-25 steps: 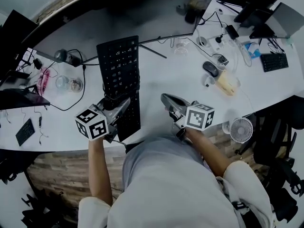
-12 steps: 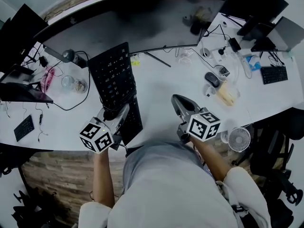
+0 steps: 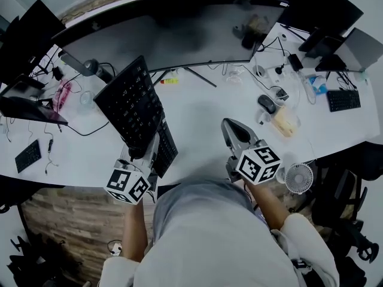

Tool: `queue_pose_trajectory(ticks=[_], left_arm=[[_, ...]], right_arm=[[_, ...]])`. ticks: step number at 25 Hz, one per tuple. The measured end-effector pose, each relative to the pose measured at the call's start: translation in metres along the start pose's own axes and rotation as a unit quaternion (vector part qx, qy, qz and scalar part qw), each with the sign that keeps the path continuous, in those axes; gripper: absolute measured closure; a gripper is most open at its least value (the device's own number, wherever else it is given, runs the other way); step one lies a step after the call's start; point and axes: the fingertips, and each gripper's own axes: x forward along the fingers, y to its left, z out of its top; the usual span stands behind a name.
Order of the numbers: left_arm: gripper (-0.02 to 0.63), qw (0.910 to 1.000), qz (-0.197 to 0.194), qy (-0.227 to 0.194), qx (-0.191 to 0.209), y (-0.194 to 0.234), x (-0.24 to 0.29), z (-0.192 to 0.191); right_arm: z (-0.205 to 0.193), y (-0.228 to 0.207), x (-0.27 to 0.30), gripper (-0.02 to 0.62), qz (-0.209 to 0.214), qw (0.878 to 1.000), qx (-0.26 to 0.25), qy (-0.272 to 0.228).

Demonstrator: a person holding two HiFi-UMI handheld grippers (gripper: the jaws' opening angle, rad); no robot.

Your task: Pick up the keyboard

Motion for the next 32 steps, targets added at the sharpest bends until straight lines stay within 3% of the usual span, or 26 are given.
queue_pose_trajectory(ticks=[6, 13, 24, 32], left_arm=[[0.606, 0.9992, 0.032, -0.023, -0.001, -0.002, -0.016, -0.002], [0.606, 0.9922, 0.102, -0.071, 0.007, 0.010, -0.033, 0.005], [0.606, 0.9839, 0.133, -0.116, 0.029, -0.003, -0.044, 0.021], [0.606, 0.9841, 0.136, -0.112, 0.027, -0.012, -0.045, 0.022]], right_arm=[[0.002, 0.001, -0.013, 0.598, -0.033, 0.998, -0.052, -0.011], [0.010, 0.004, -0.020, 0.598, -0.042, 0.992, -0.119, -0.022], [0.029, -0.016, -0.042, 0.598, -0.062, 0.990, -0.125, -0.024], [0.042, -0.015, -0.048, 0.598, -0.061, 0.989, -0.132, -0.029]])
